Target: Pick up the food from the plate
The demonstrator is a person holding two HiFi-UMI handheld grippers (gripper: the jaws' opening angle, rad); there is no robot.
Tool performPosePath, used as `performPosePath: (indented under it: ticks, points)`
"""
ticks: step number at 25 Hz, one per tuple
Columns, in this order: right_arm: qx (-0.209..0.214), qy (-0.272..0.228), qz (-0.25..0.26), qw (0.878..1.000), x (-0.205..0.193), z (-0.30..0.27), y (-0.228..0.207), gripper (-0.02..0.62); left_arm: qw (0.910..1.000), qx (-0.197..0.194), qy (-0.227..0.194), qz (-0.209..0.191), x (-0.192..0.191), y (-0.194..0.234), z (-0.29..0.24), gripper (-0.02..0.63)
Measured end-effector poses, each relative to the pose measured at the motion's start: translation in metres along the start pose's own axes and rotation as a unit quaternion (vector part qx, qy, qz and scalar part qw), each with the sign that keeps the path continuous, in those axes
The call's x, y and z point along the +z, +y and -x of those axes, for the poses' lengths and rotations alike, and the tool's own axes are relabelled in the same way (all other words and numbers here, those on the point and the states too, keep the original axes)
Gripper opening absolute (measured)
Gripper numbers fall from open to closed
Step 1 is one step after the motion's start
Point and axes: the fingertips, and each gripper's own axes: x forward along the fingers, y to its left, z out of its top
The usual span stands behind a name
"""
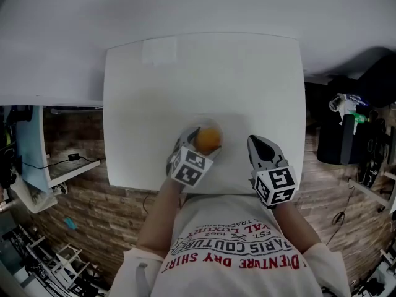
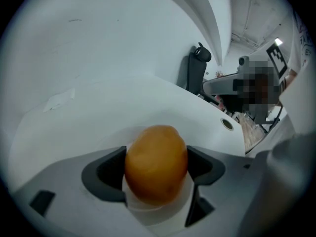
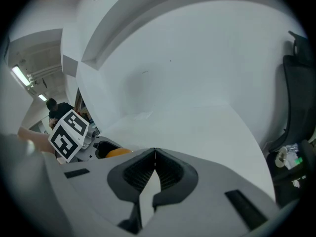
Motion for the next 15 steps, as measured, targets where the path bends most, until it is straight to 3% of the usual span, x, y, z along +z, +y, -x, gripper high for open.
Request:
performPosePath:
  ticks: [10, 15]
  points:
    - [-0.012, -0.013, 0.001, 1.0, 0.004, 0.004, -0.003, 0.013, 0.9998, -0.001, -0.006, 0.019, 0.001, 0.001, 0.001, 0.364]
    - [-0.011, -0.017, 0.01, 1.0, 0.008, 0.007, 0.004, 0.012, 0.9991, 0.003, -0.037, 0.022, 0.014, -0.001, 0.017, 0.364]
